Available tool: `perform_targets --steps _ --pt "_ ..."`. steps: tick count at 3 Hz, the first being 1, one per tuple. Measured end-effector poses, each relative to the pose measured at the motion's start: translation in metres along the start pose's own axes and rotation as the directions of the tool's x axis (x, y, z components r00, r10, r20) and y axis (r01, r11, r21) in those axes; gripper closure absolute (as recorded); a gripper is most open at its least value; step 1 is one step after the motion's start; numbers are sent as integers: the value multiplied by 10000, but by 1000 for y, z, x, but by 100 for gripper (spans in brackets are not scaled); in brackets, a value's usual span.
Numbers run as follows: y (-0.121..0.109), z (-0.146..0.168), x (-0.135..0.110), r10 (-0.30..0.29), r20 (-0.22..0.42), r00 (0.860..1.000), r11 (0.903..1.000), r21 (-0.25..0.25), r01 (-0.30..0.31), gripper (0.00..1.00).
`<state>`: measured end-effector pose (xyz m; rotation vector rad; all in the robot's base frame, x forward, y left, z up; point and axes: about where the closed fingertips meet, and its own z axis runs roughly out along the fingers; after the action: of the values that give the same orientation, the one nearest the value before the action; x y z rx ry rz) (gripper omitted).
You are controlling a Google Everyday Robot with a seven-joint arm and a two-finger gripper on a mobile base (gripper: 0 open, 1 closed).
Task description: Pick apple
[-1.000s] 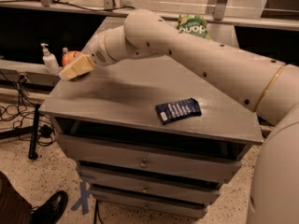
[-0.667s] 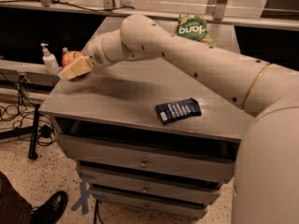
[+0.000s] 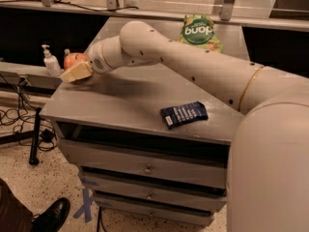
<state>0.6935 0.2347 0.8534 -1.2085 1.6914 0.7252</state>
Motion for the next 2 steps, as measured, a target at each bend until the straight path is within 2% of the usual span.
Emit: perform_targets --steps 2 --pt "-2 1 6 219 24 9998 9997 71 -220 65"
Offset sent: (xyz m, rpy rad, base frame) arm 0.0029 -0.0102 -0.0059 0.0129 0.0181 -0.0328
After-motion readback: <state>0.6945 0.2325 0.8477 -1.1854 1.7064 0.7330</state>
